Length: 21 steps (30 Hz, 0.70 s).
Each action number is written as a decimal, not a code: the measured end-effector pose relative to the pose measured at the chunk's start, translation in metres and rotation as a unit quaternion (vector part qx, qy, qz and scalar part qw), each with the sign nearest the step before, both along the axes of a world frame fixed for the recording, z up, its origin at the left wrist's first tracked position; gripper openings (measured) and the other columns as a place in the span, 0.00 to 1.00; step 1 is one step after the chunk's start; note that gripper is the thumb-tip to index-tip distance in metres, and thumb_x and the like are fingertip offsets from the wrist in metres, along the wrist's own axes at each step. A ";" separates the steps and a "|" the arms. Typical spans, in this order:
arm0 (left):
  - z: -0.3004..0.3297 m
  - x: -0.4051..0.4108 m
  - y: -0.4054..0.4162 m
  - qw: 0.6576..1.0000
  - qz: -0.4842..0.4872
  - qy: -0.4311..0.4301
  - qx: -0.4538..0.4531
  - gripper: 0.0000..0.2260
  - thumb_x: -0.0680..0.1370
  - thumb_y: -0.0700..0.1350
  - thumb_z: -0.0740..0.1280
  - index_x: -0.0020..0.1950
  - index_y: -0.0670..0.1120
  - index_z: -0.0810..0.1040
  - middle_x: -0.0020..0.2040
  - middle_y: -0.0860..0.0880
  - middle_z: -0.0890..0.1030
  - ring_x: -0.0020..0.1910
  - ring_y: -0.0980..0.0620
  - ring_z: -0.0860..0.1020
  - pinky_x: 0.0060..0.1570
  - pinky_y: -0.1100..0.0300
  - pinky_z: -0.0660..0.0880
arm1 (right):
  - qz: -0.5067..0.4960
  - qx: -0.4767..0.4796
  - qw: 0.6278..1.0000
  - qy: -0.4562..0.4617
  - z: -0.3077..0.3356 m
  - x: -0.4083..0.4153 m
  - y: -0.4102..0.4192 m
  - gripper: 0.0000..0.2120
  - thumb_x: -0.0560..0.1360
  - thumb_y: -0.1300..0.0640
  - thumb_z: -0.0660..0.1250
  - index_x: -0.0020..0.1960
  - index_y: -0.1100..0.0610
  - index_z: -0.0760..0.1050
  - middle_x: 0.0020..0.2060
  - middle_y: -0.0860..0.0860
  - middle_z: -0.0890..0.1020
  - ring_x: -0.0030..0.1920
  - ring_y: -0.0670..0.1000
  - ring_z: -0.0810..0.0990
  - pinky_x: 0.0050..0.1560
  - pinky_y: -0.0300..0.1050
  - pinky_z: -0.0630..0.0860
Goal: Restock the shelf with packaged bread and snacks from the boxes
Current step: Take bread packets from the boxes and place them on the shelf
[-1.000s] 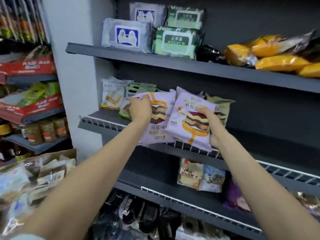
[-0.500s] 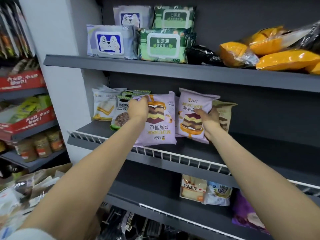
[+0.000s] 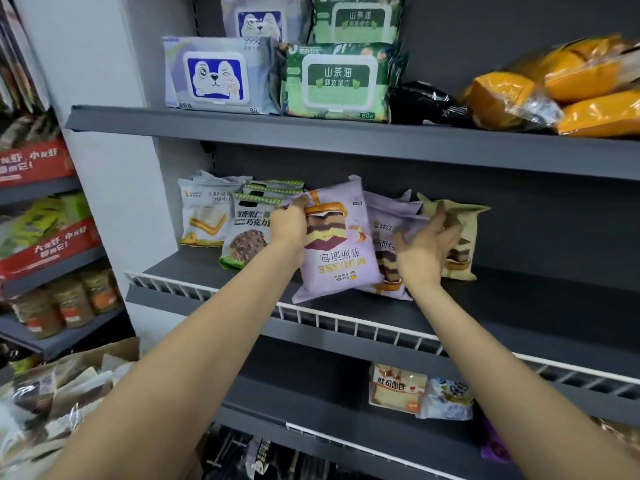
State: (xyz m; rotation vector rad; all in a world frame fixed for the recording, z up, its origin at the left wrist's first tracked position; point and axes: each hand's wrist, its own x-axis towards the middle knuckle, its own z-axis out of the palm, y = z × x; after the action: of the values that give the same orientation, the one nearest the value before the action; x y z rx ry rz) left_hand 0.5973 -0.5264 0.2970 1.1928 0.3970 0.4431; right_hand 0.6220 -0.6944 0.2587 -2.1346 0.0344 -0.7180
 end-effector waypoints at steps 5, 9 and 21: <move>-0.018 0.023 0.000 0.980 -0.037 -0.014 -0.198 0.16 0.79 0.46 0.60 0.61 0.41 0.78 0.58 0.42 0.81 0.55 0.43 0.80 0.58 0.44 0.76 | 0.215 0.284 0.929 0.101 0.000 -0.020 0.011 0.30 0.70 0.41 0.69 0.67 0.52 0.67 0.65 0.54 0.73 0.64 0.54 0.73 0.65 0.51 0.71; -0.027 0.017 -0.013 0.983 -0.073 0.023 -0.166 0.17 0.80 0.46 0.57 0.67 0.43 0.73 0.64 0.43 0.77 0.61 0.42 0.77 0.58 0.44 0.75 | 0.259 0.353 0.886 0.152 -0.002 -0.019 0.019 0.25 0.71 0.51 0.73 0.60 0.63 0.67 0.52 0.54 0.81 0.44 0.47 0.82 0.49 0.41 0.79; -0.027 0.003 -0.006 0.842 -0.263 -0.020 0.471 0.33 0.70 0.40 0.75 0.70 0.45 0.63 0.63 0.49 0.74 0.63 0.49 0.73 0.62 0.57 0.71 | 0.249 -0.206 0.940 0.107 0.091 -0.011 -0.022 0.29 0.70 0.52 0.73 0.69 0.53 0.69 0.59 0.51 0.78 0.56 0.54 0.77 0.54 0.48 0.75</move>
State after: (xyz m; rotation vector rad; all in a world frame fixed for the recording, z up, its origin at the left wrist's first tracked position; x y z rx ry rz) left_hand 0.6001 -0.5324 0.2704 2.1679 -0.2535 0.1573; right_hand 0.6106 -0.7166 0.3493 -2.4637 -0.5680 -0.1977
